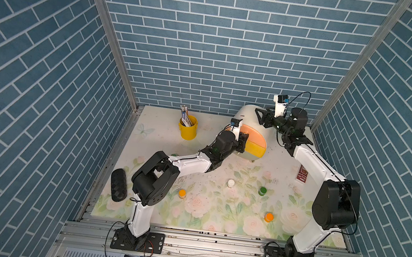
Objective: Put the paint cans in the drawer according to color
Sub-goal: Open the drawer in the storage box.
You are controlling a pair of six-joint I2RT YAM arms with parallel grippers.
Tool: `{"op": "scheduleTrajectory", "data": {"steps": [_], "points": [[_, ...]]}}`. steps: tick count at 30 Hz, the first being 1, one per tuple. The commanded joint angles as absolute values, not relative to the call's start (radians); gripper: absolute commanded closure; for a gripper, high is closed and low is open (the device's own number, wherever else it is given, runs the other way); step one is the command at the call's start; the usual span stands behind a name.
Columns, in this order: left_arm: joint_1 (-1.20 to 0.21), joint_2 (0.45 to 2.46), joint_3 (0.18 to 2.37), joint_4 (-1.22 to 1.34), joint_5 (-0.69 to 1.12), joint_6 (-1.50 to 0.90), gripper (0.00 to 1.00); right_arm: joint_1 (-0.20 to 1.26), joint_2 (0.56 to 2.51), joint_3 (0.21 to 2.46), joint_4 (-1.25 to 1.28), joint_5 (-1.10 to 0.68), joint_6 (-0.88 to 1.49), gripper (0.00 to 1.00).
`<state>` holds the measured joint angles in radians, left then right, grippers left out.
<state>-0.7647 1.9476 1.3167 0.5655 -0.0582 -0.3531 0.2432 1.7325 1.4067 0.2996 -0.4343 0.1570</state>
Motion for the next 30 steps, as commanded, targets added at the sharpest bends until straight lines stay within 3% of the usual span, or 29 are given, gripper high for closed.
{"op": "scheduleTrajectory", "data": {"steps": [1,7,30], "points": [[-0.767,1.973,1.35,0.563,-0.064,-0.353,0.68,0.244,1.747,1.402,0.333,-0.455,0.153,0.29],[-0.767,1.976,1.361,0.559,-0.059,-0.35,0.74,0.244,1.75,1.403,0.334,-0.458,0.154,0.29],[-0.767,1.978,1.389,0.533,-0.074,-0.328,0.72,0.244,1.761,1.399,0.336,-0.474,0.147,0.26]]}}
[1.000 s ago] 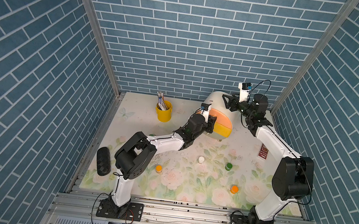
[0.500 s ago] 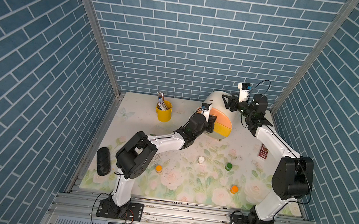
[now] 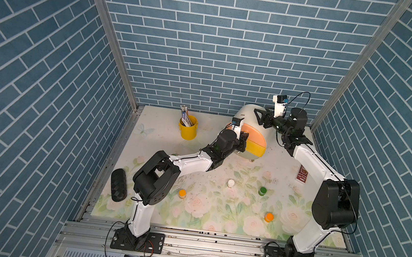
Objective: Put the paint cans in the drawer according to color
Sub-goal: Open the drawer in the storage box.
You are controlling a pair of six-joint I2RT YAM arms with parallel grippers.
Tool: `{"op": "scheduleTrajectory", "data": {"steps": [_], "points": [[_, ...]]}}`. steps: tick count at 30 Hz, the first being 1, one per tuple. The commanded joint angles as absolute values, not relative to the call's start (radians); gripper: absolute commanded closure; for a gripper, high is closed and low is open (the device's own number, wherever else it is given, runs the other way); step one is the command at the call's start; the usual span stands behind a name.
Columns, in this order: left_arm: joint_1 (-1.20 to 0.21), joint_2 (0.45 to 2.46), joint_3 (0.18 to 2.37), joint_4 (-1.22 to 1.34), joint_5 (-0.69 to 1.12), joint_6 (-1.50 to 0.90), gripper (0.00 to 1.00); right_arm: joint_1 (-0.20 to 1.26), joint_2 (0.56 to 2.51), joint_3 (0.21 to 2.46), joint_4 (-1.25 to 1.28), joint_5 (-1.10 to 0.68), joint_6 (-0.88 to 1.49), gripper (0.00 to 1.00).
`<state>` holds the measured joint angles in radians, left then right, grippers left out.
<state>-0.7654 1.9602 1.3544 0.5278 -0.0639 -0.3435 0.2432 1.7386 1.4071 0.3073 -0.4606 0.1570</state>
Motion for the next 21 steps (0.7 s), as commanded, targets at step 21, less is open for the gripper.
{"op": "scheduleTrajectory", "data": {"steps": [21], "points": [[-0.779,1.938,1.325,0.535,-0.073,-0.326,0.87,0.242,1.773,1.388,0.331,-0.451,0.131,0.26]]}}
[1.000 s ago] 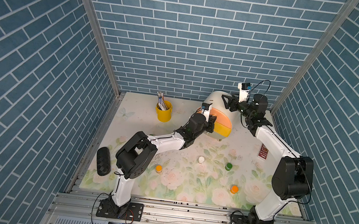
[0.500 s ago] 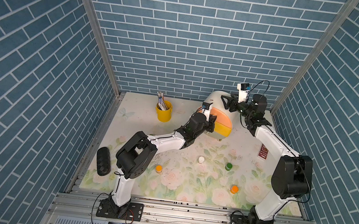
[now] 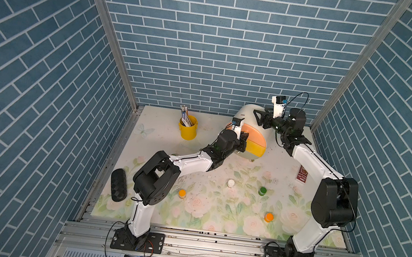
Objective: Put the paint cans in the drawer according to color
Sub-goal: Open the drawer in the storage box.
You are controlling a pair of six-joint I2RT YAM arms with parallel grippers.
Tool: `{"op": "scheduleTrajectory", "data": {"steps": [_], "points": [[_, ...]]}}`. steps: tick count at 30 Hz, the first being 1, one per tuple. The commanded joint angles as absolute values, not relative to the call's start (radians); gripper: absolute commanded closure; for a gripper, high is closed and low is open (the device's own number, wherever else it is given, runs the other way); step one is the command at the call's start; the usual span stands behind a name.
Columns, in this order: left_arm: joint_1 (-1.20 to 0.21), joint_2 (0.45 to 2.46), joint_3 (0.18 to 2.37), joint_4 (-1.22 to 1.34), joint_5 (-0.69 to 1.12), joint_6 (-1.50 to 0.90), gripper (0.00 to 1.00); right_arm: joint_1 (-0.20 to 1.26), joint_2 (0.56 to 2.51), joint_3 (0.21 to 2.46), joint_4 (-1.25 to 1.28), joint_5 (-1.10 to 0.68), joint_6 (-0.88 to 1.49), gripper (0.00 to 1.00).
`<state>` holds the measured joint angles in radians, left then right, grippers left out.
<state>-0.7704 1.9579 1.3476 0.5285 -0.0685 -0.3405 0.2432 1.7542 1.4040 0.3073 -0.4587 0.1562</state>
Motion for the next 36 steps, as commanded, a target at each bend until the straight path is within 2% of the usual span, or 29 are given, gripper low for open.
{"op": "scheduleTrajectory", "data": {"steps": [1,36], "points": [[-0.78,1.934,1.315,0.537,-0.073,-0.327,0.88,0.241,1.774,1.387,0.331,-0.45,0.129,0.26],[-0.81,1.632,1.02,0.44,-0.031,-0.321,0.9,0.233,1.77,1.361,0.331,-0.433,0.127,0.26]]}}
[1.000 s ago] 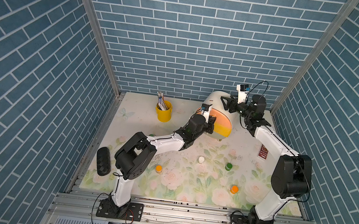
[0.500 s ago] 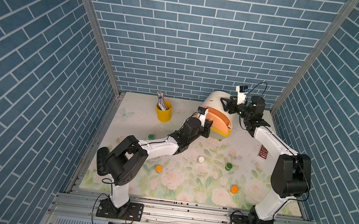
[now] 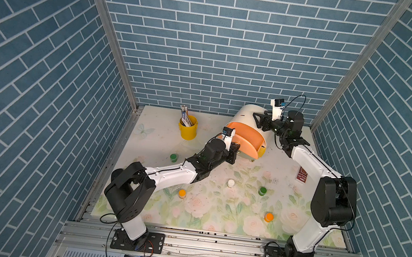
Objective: Put the paint cans in the drawer according to color
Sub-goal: Open the drawer in the storage box.
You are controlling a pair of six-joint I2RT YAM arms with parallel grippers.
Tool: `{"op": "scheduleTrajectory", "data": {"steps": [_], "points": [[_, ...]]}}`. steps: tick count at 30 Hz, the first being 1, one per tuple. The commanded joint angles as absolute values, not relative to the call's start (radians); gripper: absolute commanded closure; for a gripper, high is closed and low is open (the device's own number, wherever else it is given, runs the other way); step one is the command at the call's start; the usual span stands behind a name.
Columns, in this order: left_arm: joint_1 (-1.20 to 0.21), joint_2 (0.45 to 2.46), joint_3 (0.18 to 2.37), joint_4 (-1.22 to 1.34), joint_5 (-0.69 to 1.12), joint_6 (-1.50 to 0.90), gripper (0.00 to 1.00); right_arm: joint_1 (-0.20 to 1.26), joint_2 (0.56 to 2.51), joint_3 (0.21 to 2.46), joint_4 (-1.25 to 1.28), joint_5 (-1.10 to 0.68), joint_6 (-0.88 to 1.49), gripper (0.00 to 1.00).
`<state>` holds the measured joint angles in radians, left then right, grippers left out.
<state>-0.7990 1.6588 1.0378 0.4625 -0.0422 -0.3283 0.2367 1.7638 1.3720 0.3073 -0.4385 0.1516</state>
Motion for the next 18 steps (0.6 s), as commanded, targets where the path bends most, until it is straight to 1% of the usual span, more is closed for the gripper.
{"op": "scheduleTrajectory", "data": {"steps": [1,18], "points": [[-0.81,1.629,1.016,0.437,-0.03,-0.322,0.9,0.234,1.77,1.36,0.331,-0.433,0.127,0.25],[-0.813,1.577,0.964,0.425,-0.028,-0.352,0.91,0.23,1.761,1.348,0.331,-0.425,0.126,0.26]]}}
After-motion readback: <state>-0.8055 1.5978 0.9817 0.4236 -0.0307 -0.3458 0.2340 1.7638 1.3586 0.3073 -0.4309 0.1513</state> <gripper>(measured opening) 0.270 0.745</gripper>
